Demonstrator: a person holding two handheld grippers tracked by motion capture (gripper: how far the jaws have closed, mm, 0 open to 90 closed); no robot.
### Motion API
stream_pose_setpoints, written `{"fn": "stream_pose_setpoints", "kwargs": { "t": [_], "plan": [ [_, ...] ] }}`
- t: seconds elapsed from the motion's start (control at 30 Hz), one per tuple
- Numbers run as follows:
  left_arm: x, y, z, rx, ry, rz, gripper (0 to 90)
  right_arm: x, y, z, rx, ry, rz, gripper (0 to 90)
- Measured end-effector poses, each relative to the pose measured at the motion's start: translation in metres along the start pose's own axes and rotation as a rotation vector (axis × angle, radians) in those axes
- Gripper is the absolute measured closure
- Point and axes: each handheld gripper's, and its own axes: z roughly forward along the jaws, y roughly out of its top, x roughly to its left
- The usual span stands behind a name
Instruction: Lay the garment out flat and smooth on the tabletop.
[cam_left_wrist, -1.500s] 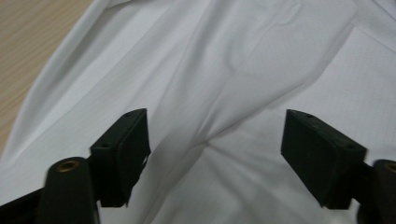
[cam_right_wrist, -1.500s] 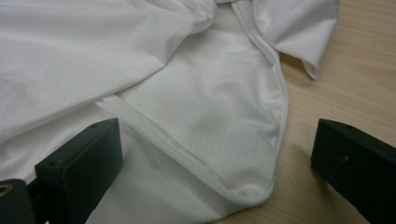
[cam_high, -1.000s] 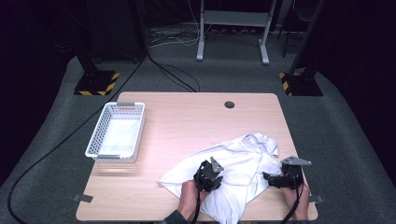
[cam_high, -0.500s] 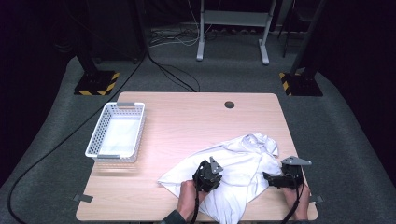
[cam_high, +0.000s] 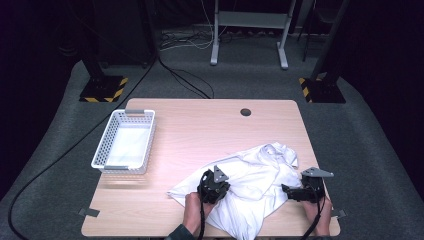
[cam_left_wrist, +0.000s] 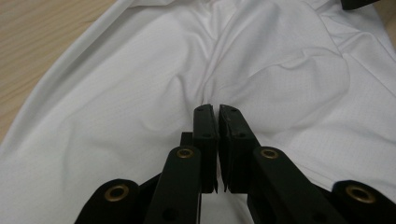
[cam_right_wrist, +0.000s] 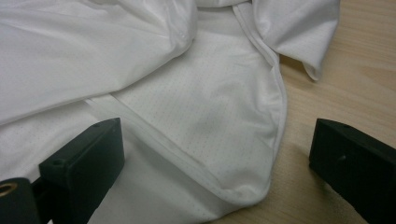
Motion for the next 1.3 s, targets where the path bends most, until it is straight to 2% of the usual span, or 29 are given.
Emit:
{"fn": "stream_pose_setpoints", "kwargs": {
  "t": [0.13,0.3,0.37,0.43,0.53,0.63,0.7,0.73,0.9,1.0,1.07,1.3],
  "plan": [
    [0.008,-0.008,-0.009,0.0,0.025,-0.02,85.4,0.0,0.0,0.0,0.0,0.0,0.0,2.6],
    [0.024,-0.019,-0.019,-0.001,0.044,-0.066,84.3,0.0,0.0,0.0,0.002,-0.005,-0.004,2.7],
    [0.023,-0.017,-0.019,0.006,0.044,-0.056,79.1,0.001,0.0,0.0,0.002,-0.006,-0.005,2.7],
    [0.02,-0.013,-0.015,0.031,0.046,-0.04,66.5,0.001,0.0,0.0,0.003,-0.008,-0.006,2.8],
    [0.011,-0.008,-0.007,0.05,0.017,-0.01,52.9,0.001,0.0,0.0,0.003,-0.008,-0.006,2.8],
    [0.002,-0.005,0.002,0.077,0.019,0.023,48.9,0.001,0.0,0.0,0.003,-0.008,-0.006,2.8],
    [-0.002,-0.002,0.007,0.085,0.029,0.045,50.2,0.001,0.0,0.0,0.003,-0.008,-0.006,2.8],
    [-0.003,-0.001,0.01,0.084,0.032,0.051,54.1,0.001,0.0,0.0,0.003,-0.008,-0.006,2.8],
    [-0.003,0.001,0.01,0.053,0.02,0.05,74.5,0.001,0.0,0.0,0.002,-0.007,-0.006,2.8],
    [0.0,0.0,0.006,0.045,0.023,0.04,81.7,0.001,0.0,0.0,0.002,-0.007,-0.006,2.8],
    [0.003,-0.001,0.003,0.036,0.026,0.033,85.0,0.001,0.0,0.0,0.002,-0.007,-0.006,2.8],
    [0.013,-0.004,-0.004,0.035,0.038,0.014,87.7,0.001,0.0,0.0,0.002,-0.009,-0.006,2.9]
  ]
}}
